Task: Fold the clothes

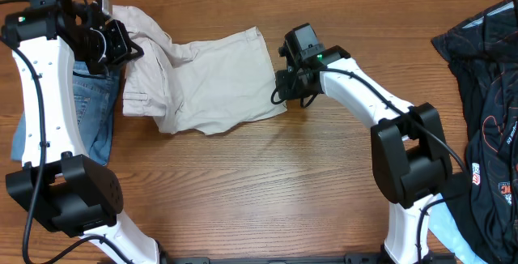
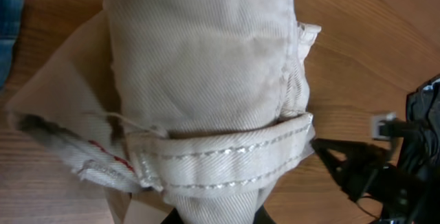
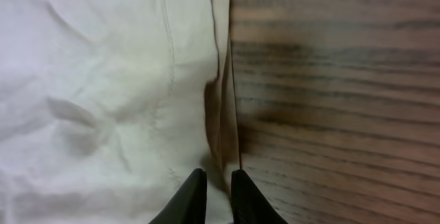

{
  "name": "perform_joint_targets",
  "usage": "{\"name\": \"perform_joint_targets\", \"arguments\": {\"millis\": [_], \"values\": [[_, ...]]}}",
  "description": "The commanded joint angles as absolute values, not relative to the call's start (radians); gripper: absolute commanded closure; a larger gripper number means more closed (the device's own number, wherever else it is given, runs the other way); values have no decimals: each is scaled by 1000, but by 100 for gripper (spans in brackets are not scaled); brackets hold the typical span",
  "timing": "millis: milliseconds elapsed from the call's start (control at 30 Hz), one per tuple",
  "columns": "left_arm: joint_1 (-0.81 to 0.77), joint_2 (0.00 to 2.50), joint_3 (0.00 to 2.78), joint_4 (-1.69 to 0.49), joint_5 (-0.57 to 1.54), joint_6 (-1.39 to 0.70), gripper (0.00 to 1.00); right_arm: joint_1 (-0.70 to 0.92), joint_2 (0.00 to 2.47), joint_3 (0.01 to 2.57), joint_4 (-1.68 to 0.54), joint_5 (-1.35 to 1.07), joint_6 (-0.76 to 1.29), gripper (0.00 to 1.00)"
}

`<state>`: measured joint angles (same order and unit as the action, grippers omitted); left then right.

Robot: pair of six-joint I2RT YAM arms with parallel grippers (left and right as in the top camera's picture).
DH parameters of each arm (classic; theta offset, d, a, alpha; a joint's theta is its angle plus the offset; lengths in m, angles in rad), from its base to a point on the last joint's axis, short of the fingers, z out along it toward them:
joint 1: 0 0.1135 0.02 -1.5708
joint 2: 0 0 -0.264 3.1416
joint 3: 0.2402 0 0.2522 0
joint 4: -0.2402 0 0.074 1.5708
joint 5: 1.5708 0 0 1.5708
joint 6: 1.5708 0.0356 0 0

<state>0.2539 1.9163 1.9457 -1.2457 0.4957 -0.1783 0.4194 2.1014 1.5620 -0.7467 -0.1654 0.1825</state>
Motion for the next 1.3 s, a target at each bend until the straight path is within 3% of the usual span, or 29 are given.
{"name": "perform_joint_targets", "arguments": {"millis": [0, 733, 1200, 1267], "values": [[234, 1913, 1977, -1224, 513, -207, 94, 420, 2150, 1537, -737, -215, 175, 83], [19, 1947, 1977, -1090, 381, -296, 91, 642, 2178, 1496, -756, -264, 270, 84], [-108, 2067, 1977, -1093, 385, -296, 87, 673, 2178, 1496, -760, -264, 271, 84], [-127, 2070, 1977, -1100, 385, -296, 82, 673, 2178, 1496, -760, -263, 271, 84]]}}
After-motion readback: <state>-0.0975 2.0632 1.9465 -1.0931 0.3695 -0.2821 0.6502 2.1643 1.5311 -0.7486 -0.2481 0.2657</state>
